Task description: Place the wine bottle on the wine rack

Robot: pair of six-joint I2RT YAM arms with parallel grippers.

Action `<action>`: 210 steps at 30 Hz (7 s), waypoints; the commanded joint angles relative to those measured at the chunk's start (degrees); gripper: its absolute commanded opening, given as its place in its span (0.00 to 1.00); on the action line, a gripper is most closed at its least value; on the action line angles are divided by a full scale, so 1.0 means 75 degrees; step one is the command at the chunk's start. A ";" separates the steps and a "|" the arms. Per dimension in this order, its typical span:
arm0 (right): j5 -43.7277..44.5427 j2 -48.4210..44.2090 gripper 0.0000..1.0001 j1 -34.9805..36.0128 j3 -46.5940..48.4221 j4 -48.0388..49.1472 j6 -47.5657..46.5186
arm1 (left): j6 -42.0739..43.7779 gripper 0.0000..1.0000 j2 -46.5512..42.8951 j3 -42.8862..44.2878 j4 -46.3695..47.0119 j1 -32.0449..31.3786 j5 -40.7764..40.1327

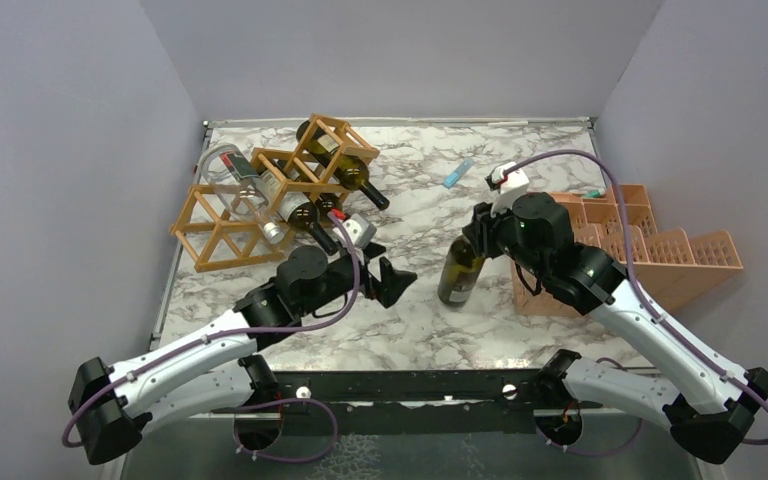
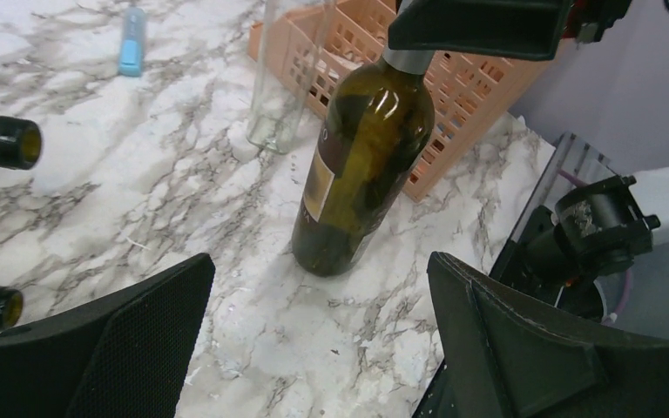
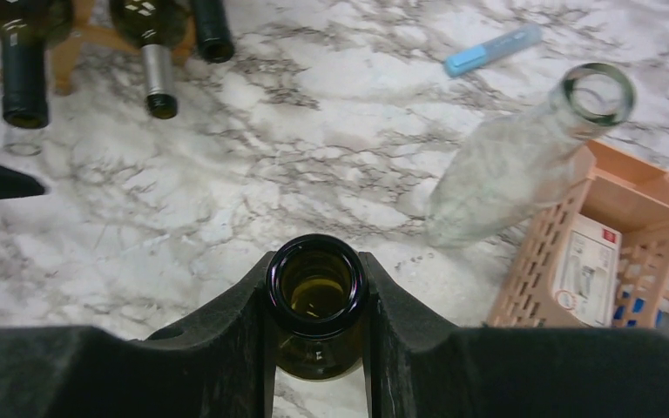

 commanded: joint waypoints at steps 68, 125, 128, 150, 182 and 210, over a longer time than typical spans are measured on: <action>-0.3370 -0.0980 0.71 -0.0013 0.0935 -0.3007 0.1179 | 1.3146 0.00 0.3871 0.0632 0.4927 -0.0295 0.2078; -0.1918 -0.1455 0.01 -0.0017 -0.0412 0.0445 0.1404 | 1.2911 0.99 0.3246 0.0418 0.4463 -0.0928 0.0396; -0.1934 -0.1496 0.01 -0.0010 -0.0458 0.0646 0.1310 | 1.1255 0.99 0.2734 0.0227 0.4463 -0.0928 0.0128; -0.4613 -0.0487 0.01 -0.0001 -0.0684 0.1616 0.0714 | 0.3471 0.99 -0.1058 0.2176 0.0707 -0.0938 -0.1410; -0.3802 0.2301 0.01 0.4374 -0.1119 0.4887 0.0629 | 0.3401 0.99 -0.0108 0.5550 -0.2565 -0.0939 -0.3494; -0.2147 0.6705 0.01 0.4514 0.1813 0.5281 0.2752 | 0.2822 0.99 -0.2043 0.3830 -0.3078 -0.0930 -0.4646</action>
